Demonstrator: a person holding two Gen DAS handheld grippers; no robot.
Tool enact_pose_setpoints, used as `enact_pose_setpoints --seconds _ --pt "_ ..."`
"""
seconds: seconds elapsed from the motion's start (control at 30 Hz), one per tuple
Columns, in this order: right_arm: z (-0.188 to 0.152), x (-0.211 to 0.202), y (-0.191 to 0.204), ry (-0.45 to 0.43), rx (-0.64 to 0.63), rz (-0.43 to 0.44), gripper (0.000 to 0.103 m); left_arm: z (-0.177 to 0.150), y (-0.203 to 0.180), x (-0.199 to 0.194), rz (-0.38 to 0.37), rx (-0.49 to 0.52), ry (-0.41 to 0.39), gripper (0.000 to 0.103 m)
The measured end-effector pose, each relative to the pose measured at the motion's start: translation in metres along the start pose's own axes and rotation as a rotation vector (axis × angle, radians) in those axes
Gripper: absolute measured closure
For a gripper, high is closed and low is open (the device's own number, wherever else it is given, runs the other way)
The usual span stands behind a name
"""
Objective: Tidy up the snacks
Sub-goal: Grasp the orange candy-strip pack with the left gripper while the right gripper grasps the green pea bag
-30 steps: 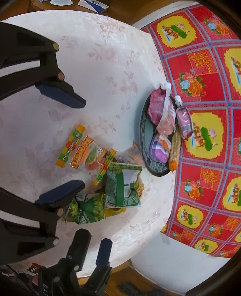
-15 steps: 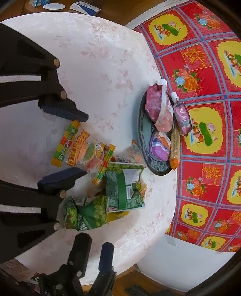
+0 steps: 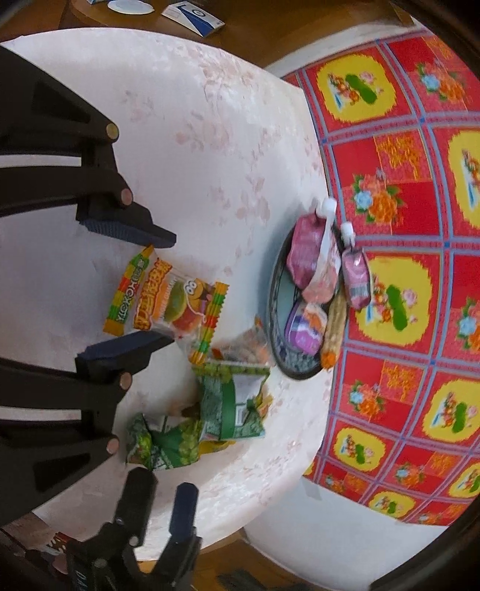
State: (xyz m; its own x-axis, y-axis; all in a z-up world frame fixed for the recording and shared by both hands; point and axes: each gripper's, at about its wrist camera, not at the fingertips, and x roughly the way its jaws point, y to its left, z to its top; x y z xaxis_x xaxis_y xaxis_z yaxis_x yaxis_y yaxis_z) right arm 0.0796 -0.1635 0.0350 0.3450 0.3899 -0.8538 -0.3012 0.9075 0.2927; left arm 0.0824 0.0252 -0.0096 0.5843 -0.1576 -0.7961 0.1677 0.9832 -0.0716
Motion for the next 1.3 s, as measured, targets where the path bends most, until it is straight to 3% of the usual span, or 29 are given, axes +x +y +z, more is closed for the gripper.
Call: enact_pose_setpoints --seconds 0.27,0.4,0.73,1.03,1.3 --pt "0.0 0.015 0.015 0.029 -0.019 0.014 0.036 -0.004 0.016 -0.004 0.014 -0.041 -0.007 0.055" --pt "-0.002 0.023 0.017 0.04 -0.013 0.012 0.043 -0.006 0.02 -0.005 0.015 -0.048 -0.007 0.055" --pt "0.002 0.028 0.022 0.027 -0.004 0.022 0.043 -0.007 0.025 -0.003 0.01 -0.064 -0.005 0.055" --pt "0.0 0.029 0.019 0.01 0.009 0.023 0.053 -0.008 0.026 -0.003 0.011 -0.069 -0.009 0.055" --pt "-0.003 0.023 0.02 -0.001 0.004 0.043 0.056 -0.006 0.025 -0.005 0.011 -0.067 -0.013 0.055"
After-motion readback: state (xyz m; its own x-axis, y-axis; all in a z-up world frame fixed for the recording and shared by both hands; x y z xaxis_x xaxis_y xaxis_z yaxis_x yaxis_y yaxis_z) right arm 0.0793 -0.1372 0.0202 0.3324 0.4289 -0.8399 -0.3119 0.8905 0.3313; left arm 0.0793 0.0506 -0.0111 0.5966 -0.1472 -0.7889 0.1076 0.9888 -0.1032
